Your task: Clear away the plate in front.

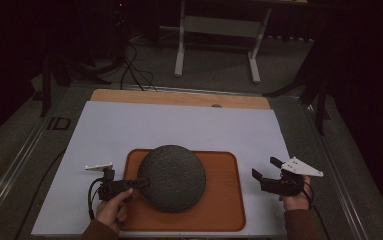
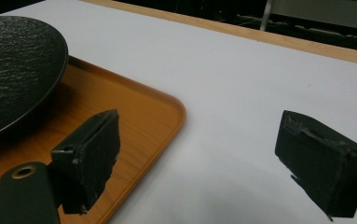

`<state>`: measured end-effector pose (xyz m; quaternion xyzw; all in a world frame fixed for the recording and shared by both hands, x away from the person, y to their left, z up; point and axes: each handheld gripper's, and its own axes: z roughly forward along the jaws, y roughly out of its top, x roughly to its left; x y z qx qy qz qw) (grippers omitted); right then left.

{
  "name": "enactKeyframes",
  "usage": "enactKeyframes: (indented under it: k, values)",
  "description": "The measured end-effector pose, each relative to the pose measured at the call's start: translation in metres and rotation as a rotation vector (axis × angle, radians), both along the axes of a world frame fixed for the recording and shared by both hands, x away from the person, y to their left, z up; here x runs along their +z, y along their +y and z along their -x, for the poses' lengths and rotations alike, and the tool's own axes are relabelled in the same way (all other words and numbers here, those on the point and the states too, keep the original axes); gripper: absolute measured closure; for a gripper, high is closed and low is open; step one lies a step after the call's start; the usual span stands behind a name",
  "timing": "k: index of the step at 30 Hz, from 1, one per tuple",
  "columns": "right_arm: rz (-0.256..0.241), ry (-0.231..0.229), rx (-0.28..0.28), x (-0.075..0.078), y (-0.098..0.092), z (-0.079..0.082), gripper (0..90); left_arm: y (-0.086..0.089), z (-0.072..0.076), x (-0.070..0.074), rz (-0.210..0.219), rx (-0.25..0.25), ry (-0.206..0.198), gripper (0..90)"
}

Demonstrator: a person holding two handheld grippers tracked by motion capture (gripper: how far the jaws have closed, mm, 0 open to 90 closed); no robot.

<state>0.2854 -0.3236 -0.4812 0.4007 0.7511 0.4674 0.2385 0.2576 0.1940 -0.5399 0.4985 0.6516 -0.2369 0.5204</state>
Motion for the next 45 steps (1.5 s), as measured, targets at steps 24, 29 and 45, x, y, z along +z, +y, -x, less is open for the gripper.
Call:
enactKeyframes:
  k: [24, 29, 45]
  values:
    - [0.018, -0.004, 0.014, 0.001, 0.004, 0.002, 13.5, -0.007, -0.016, -0.010, -0.122, -0.120, -0.019, 84.0]
    - [0.025, -0.002, 0.017, 0.001, 0.004, 0.002, 13.5, -0.012, -0.025, -0.007, -0.167, -0.169, -0.042, 80.9]
    - [0.031, -0.007, 0.020, 0.002, 0.004, 0.004, 13.6, -0.023, -0.022, 0.031, -0.645, -0.216, -0.273, 58.8]
